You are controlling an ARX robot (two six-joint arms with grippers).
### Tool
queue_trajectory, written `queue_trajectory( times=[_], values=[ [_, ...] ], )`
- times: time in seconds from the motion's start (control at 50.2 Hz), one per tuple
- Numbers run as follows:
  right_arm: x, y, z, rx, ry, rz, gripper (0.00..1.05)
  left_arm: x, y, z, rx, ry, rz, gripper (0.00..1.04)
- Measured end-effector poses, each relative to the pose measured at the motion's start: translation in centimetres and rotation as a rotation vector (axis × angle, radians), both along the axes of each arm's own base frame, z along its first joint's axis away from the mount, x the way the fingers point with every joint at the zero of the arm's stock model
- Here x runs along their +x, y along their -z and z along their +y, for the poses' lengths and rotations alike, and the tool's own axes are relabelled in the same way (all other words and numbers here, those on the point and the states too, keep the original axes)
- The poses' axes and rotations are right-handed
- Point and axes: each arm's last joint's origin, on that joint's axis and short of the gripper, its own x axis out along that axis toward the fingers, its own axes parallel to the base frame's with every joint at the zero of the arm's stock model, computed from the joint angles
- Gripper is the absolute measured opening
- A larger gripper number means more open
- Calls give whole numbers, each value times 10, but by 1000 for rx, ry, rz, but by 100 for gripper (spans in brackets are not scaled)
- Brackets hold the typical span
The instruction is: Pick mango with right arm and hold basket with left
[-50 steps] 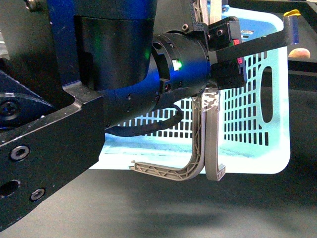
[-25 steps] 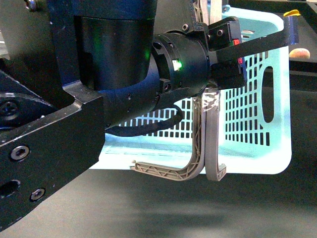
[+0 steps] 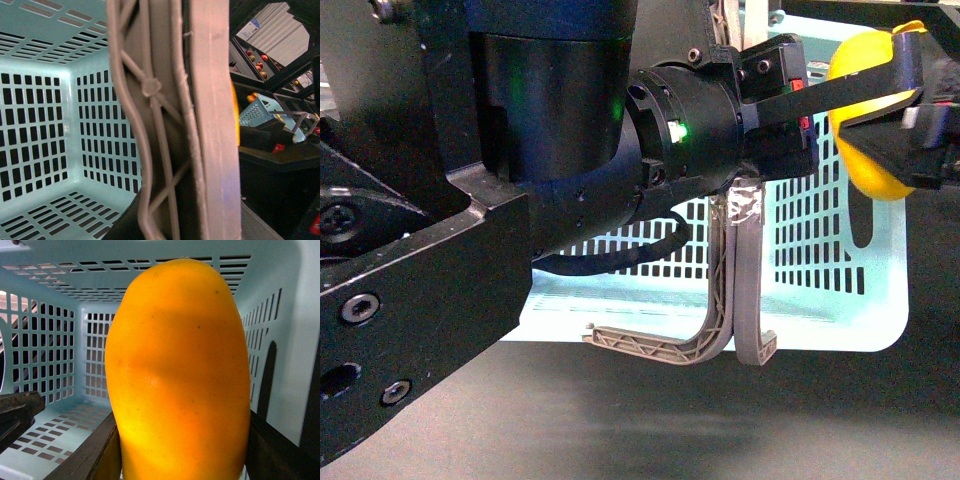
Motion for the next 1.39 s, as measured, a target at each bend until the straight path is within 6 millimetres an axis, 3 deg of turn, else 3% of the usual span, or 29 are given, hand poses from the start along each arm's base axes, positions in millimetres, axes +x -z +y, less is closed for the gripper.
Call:
queue_trajectory(
  times=[0.239,0.558,0.677,0.857,1.156,1.395],
  values=[
    [9,15,12,-4,9,39,57,0,0,0,0,0,0,16],
    [11,7,12,29,32,-1,97,0,0,0,0,0,0,16],
    [7,-3,7,41,53,-32,96,0,1,0,8,6,1,16],
    [-21,-28,-11,43,153,-92,97,0,2,0,8,-2,6,16],
    [-65,-45,-25,28,277,-111,97,0,2,0,6,-2,8,16],
    [-113,-50,-28,8,392,-110,97,0,2,0,6,0,8,16]
  ],
)
